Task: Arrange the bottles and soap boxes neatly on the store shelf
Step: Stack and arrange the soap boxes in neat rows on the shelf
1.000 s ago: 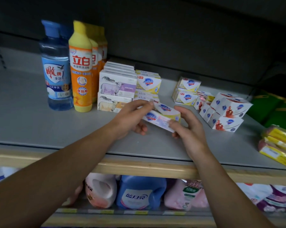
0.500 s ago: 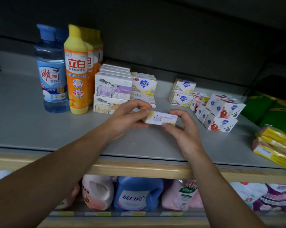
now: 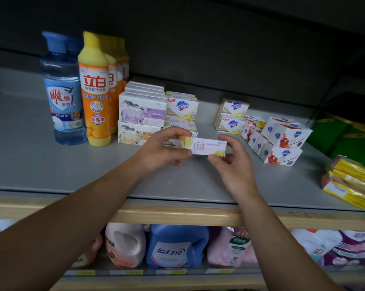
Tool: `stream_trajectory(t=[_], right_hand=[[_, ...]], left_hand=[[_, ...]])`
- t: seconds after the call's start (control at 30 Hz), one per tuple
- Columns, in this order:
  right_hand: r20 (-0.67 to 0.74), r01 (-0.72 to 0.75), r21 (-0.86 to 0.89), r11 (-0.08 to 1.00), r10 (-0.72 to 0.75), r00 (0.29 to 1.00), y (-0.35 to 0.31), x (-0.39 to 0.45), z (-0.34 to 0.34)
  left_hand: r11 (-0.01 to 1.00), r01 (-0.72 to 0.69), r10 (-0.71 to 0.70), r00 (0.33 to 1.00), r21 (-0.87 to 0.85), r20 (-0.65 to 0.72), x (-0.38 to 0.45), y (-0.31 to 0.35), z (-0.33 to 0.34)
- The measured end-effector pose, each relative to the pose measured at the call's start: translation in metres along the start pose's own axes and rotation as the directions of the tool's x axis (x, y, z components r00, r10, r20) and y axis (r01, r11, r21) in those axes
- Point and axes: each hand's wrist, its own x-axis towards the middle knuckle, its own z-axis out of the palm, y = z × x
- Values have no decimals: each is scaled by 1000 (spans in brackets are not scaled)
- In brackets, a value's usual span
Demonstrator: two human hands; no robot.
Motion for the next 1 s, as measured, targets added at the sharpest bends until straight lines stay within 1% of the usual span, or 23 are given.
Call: stream_trajectory(t=[0.07,0.13,0.27,0.37,0.5,0.57,0.63,0.73,0.8,0.83,0.87,0.9,1.0], right_hand=[[-54,22,-33,999,-24,998,0,1,0],[-79,22,-24,999,-24,997,1,1,0],[-74,-72,-67,995,67,995,4,3,1],[-60,-117,-135,984,109,992,6,5,4],[-27,-38,-233,972,33,999,5,5,5],[-7,3,-311,950,-6,1000,3,5,7],[21,66,-404,912,-63,998,1,3,8],[108,194,-544,816,-162,981,-2,2,9],[195,271,-610,744,-191,962,-4,4,9],[232,291,-627,723,-183,955,-5,6,9],[260,297,-635,713,-164,952,-6,9,8],[281,296,-640,709,-142,949,-8,12,8],[322,304,-648,698,-110,940,-13,26,4]], left_hand=[[993,-38,42,999,112,-31,0,1,2],[972,-86,104,992,220,-71,2,-1,4],[902,-87,145,983,424,-109,4,-10,3],[873,-67,151,979,484,-136,4,-11,3],[851,-62,183,966,522,-183,1,-14,4],[817,-63,182,972,574,-152,-1,-10,4],[725,-84,176,982,683,-66,-5,-4,0],[526,-123,156,987,841,47,-12,6,-16],[385,-94,77,995,918,70,-18,6,-31],[322,-70,26,998,944,65,-22,4,-37],[282,-51,-13,998,958,57,-25,2,-42],[268,-42,-36,998,962,53,-29,0,-46],[280,-43,-29,998,959,53,-34,-3,-45]])
